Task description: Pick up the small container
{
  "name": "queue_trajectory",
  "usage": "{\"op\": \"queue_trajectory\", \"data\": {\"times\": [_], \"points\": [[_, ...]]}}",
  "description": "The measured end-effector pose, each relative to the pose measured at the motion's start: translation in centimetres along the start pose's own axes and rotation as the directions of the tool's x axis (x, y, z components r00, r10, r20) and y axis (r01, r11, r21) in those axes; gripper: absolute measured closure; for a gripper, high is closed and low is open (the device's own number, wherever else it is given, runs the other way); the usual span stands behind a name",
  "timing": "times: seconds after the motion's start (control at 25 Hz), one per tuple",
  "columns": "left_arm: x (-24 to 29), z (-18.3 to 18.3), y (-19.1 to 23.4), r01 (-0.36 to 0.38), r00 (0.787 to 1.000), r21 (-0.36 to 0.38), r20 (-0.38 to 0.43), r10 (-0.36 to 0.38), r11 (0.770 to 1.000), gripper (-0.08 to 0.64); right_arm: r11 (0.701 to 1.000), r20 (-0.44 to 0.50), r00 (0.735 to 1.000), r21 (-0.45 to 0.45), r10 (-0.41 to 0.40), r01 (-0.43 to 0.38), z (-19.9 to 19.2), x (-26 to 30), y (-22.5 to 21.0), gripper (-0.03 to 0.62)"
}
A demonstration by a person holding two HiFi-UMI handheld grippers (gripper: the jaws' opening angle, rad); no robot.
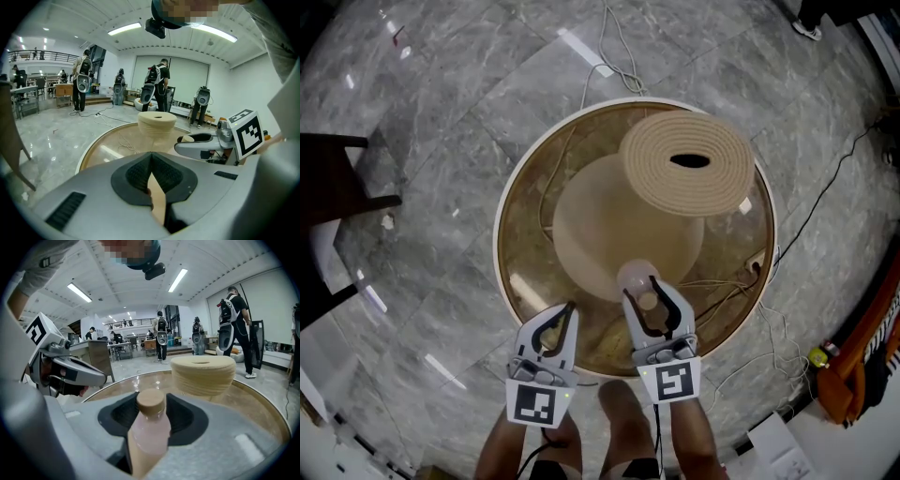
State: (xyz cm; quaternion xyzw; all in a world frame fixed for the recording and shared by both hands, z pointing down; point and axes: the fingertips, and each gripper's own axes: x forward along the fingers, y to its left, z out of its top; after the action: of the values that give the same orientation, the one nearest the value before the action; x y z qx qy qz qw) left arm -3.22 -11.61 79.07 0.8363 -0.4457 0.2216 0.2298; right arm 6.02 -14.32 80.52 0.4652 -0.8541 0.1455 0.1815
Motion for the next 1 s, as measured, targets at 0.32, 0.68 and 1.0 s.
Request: {"op": "queue_trajectory", "data": {"times": [0.32, 0.68, 1.0], "points": [[-0.3, -0.9, 0.4, -0.019, 0.999, -0.044, -0.033, 0.017, 0.999, 0.543, 1.000, -0.001, 1.000, -0.024, -0.016, 0.016, 0.0, 0.0, -0.1, 0.436], [-0.4, -0.9, 0.1, -0.009, 0.999, -0.042, -0.035, 0.008, 0.999, 0.543, 0.999, -0.004, 0.999, -0.041, -0.035, 0.035, 0.0, 0.1, 0.0, 0.460], [-1.1, -0.8, 0.1, -0.014, 0.999, -0.037, -0.029, 0.013, 0.999, 0.543, 0.997, 0.010, 0.999, -0.069, -0.044, 0.045, 0.1, 0.1, 0.0, 0.462]]}}
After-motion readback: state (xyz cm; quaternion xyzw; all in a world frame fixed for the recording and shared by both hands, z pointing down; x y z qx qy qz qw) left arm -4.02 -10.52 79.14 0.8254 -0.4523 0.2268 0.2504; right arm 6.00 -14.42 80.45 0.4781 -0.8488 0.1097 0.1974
